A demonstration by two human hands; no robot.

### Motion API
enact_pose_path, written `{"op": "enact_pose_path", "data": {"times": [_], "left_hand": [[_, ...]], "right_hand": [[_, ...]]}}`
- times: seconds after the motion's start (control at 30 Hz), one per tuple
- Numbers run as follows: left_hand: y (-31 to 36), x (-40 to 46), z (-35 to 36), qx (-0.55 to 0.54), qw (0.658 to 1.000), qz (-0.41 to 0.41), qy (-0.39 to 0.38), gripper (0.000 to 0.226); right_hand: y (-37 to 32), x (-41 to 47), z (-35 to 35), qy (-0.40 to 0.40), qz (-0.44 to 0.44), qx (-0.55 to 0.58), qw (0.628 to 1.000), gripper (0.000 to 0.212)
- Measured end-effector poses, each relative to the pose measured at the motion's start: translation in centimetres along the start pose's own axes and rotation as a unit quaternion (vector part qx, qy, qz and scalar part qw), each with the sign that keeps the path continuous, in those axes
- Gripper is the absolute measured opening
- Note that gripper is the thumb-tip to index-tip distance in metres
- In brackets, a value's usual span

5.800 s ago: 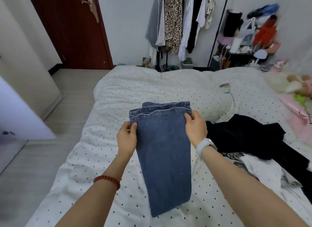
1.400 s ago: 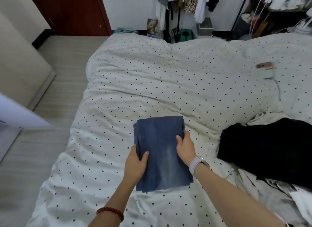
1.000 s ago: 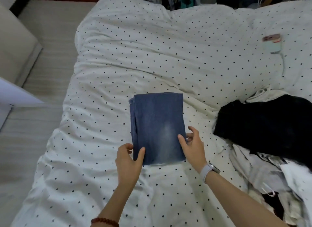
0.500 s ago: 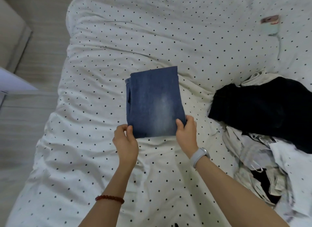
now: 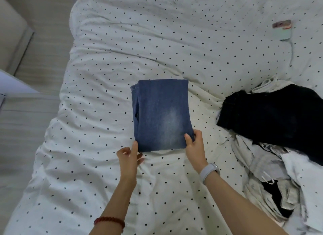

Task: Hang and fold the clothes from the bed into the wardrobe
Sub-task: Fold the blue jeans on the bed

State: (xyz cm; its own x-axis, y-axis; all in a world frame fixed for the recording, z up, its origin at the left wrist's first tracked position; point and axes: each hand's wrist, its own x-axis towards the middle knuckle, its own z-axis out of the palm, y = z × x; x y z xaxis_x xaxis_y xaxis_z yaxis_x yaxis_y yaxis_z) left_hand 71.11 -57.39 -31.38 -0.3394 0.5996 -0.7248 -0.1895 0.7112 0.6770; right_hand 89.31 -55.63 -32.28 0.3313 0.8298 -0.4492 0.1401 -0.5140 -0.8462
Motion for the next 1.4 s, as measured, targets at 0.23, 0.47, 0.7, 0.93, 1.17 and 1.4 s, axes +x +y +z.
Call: {"op": "enact_pose_path", "data": {"times": [0.23,0.47,0.7,0.93,1.17,1.4], "left_hand": [[4.0,-0.7,0.9,-0.231,0.941,-0.187,-0.162,0.025],[6.6,0.5,-1.4,-0.141,0.945,-0.233,-0.184,0.007],[5.6,0.9,-2.0,-0.029,0.987,-0.079,-0.135,0.054],[3.5,1.3,2.5,0.117,0.989,0.043,-0.08,0.069],[4.0,3.5,4.9,0.36,0.913,0.184,0.058,0.076],[5.6,8.3,7.3,0.583,0.714,0.387,0.045,0.061]], "right_hand": [[-0.9,0.3,-0.1,0.005,-0.073,-0.038,0.997,0.006],[-2.4,1.1,-0.9,-0.002,-0.126,-0.1,0.987,0.011],[-1.2,1.6,-0.7,-0.01,-0.057,-0.101,0.993,0.008],[-1.4,0.9,-0.4,-0.003,-0.056,-0.082,0.995,0.034],[-2.4,2.9,0.6,-0.046,-0.157,-0.268,0.95,0.056],[-3.3,8.6,3.6,-0.053,-0.199,-0.469,0.859,0.07]]}}
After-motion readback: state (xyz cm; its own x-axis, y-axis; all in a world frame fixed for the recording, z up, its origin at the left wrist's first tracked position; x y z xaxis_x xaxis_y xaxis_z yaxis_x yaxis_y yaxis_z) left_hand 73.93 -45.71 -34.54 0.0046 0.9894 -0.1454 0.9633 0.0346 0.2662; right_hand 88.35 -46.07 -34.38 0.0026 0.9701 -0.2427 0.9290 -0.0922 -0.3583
